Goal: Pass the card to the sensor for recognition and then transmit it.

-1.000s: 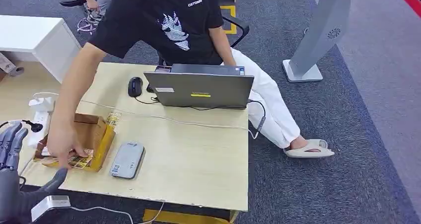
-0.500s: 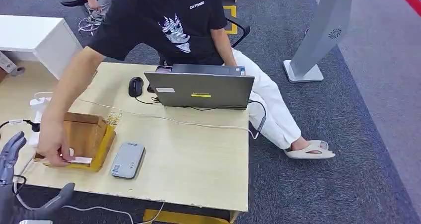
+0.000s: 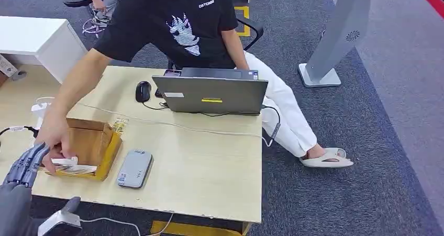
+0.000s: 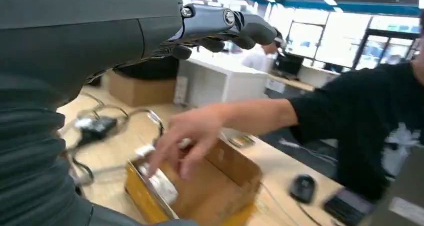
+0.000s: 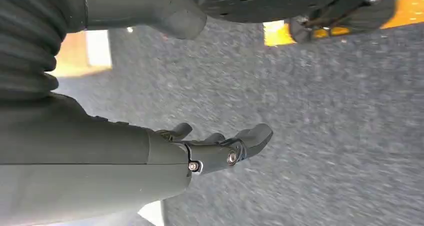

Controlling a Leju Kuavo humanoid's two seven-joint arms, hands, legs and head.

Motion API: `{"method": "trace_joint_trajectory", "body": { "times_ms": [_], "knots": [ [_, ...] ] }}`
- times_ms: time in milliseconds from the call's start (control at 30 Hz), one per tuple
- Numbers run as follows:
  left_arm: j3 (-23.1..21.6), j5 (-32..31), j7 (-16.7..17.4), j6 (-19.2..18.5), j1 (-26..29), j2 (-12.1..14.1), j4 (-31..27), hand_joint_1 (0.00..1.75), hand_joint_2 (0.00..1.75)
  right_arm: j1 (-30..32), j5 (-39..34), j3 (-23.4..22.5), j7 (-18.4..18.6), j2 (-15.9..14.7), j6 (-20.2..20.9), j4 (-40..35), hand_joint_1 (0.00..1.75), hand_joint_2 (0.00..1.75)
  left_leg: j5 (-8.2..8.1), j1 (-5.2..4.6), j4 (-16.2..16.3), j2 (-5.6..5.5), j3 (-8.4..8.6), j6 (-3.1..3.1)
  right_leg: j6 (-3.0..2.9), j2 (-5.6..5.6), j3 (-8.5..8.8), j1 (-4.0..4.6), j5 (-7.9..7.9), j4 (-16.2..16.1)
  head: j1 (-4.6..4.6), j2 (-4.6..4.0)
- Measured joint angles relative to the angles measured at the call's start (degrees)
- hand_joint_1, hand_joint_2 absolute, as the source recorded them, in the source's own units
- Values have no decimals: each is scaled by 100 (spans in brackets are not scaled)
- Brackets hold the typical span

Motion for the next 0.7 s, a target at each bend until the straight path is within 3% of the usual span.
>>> {"method": "trace_joint_trajectory", "body": {
  "times_ms": [67,433,700],
  "knots": [
    [0,-50,179,-24,1,37,63,0,175,-37,59,-2,-103,0,-4,37,0,175,0,0,0,0,1,0,0,0,-1,0,0,0,0,0],
    [-190,-556,325,249,65,-9,317,0,175,-121,85,-44,-115,0,37,162,0,175,-1,-2,0,0,0,1,1,-1,0,-1,0,-1,2,0],
    [-225,-1490,642,802,105,-186,540,0,175,-192,163,-94,-113,0,140,264,0,175,-1,-1,0,0,-1,1,1,-1,6,-1,0,-1,0,0]
  ]
}}
